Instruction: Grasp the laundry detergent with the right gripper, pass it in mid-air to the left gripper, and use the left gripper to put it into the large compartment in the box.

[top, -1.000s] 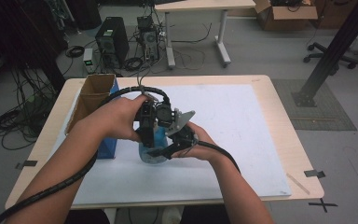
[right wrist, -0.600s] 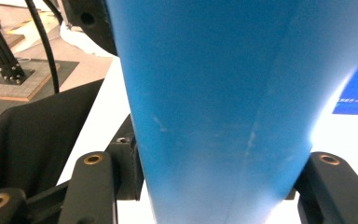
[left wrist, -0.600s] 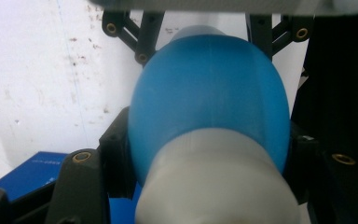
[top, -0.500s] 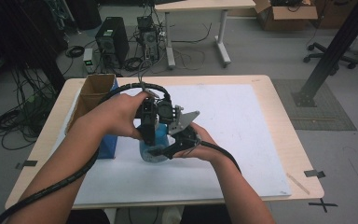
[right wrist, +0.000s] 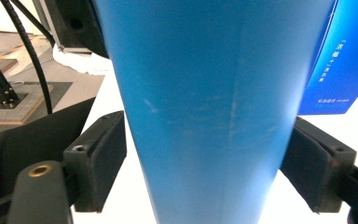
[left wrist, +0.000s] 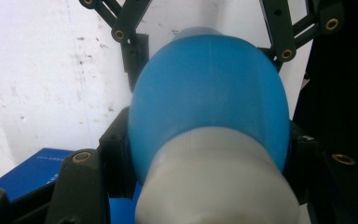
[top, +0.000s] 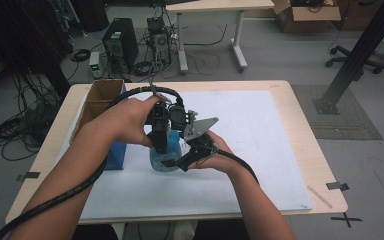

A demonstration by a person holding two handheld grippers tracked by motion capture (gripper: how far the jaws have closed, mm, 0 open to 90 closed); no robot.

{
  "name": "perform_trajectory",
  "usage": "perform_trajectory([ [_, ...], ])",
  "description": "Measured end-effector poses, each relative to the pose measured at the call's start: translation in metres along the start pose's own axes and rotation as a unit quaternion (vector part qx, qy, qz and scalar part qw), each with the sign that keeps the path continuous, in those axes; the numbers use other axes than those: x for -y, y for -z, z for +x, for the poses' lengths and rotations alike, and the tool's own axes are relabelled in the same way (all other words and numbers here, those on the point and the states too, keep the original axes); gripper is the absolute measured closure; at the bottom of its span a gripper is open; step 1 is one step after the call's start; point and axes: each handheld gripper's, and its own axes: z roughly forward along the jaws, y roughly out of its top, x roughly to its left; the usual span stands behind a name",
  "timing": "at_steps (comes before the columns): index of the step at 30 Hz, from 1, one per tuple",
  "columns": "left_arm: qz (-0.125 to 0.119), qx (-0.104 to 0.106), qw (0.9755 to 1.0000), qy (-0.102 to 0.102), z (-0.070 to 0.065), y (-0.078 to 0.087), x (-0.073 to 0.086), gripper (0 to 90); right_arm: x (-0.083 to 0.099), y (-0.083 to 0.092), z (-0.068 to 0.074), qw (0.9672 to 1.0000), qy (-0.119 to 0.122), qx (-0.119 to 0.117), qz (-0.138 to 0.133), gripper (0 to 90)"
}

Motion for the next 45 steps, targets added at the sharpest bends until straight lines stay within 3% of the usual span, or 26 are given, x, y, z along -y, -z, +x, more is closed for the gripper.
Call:
perform_trajectory([
  [10, -0.008, 0.0, 1.0, 0.003, 0.003, 0.003, 0.002, 38.0, 0.004, 0.001, -0.001, 0.9999, -0.004, 0.01, -0.007, 5.9],
  [26, -0.006, 0.008, 0.9999, 0.005, 0.006, 0.003, -0.001, 38.0, 0.009, 0.012, -0.005, 0.9998, -0.016, 0.0, -0.008, 0.3],
  [33, 0.02, 0.007, 0.998, 0.059, 0.013, 0.006, -0.001, 37.9, 0.011, 0.044, -0.007, 0.9998, -0.016, 0.011, 0.004, 0.3],
  [39, 0.01, 0.028, 0.9917, 0.125, 0.021, 0.013, 0.003, 37.9, 0.015, 0.076, -0.011, 0.999, -0.015, 0.025, 0.034, 0.3],
  [45, -0.001, 0.032, 0.9848, 0.171, 0.024, 0.027, 0.003, 37.9, 0.012, 0.1, -0.014, 0.9964, -0.006, 0.031, 0.079, 0.3],
])
